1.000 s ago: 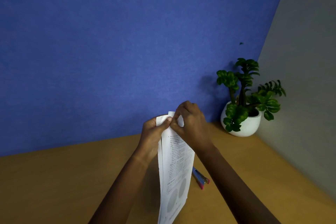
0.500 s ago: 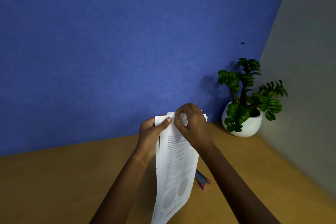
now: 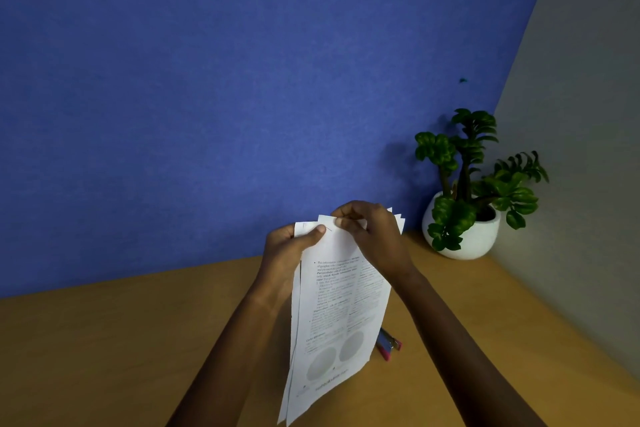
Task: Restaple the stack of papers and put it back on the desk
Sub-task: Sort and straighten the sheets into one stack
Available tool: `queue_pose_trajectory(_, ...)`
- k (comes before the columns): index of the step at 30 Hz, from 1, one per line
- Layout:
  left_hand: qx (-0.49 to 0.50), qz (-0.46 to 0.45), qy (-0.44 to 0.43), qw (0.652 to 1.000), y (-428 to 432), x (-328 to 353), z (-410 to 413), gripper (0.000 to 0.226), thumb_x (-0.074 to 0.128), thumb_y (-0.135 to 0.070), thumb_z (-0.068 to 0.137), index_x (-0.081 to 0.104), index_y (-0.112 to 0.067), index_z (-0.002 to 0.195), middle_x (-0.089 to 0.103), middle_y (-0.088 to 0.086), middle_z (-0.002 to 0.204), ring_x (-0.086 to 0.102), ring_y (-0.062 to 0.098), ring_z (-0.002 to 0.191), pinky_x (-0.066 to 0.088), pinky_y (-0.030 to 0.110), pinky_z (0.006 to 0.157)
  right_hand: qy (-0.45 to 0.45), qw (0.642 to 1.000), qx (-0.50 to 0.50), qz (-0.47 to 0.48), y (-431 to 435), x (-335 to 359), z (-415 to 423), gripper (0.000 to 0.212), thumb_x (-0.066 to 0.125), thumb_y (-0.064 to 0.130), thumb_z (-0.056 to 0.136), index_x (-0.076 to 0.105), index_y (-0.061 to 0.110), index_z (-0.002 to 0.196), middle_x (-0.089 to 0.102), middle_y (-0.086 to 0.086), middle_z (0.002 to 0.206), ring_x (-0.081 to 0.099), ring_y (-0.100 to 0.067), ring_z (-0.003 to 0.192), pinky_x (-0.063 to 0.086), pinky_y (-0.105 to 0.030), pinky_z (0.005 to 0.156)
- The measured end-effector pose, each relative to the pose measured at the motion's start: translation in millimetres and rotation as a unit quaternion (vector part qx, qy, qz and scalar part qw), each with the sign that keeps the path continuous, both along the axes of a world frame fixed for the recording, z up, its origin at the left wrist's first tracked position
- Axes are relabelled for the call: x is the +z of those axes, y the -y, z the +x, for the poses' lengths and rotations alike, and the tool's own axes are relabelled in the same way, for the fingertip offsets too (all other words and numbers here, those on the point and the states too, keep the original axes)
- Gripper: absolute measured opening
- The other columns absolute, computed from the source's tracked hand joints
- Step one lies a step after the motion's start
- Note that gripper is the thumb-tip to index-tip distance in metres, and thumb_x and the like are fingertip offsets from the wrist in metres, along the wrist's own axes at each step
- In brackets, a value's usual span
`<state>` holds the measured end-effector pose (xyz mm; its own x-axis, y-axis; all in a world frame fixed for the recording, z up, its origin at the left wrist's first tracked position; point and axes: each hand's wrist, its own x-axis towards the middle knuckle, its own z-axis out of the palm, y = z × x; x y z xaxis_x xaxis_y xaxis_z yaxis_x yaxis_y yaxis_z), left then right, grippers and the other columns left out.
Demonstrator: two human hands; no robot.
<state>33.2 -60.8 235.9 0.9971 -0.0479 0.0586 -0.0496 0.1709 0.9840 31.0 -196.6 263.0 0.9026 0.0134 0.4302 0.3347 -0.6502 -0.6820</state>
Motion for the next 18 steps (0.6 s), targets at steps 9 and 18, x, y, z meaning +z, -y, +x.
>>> queue_pose_trajectory(9,-0.018,-0.022,-0.042,0.999,0.8,1.0,2.1,0.009,0.062,-0.018,0.082,0.065,-0.01,0.085,0.069,0.006,0.082,0.065,0.02,0.071,0.051,0.025,0.055,-0.011,1.0,-0.001,0.009,0.0,3.0,-0.7,0.014,0.056,0.005,0.088,0.067,0.001,0.094,0.07,-0.013,0.103,0.057,-0.012,0.084,0.038,0.005,0.062)
queue_pose_trajectory(18,0.044,-0.036,-0.016,0.998,6.5,4.4,-1.0,0.013,0.062,-0.017,0.083,0.063,-0.019,0.07,0.068,-0.002,0.064,0.065,0.007,0.045,0.046,0.013,0.037,0.047,0.986,-0.062,-0.15,-6.6,-11.2,-8.7,0.024,0.056,0.026,0.088,0.065,0.011,0.104,0.06,-0.008,0.126,0.052,-0.023,0.117,0.033,-0.048,0.109)
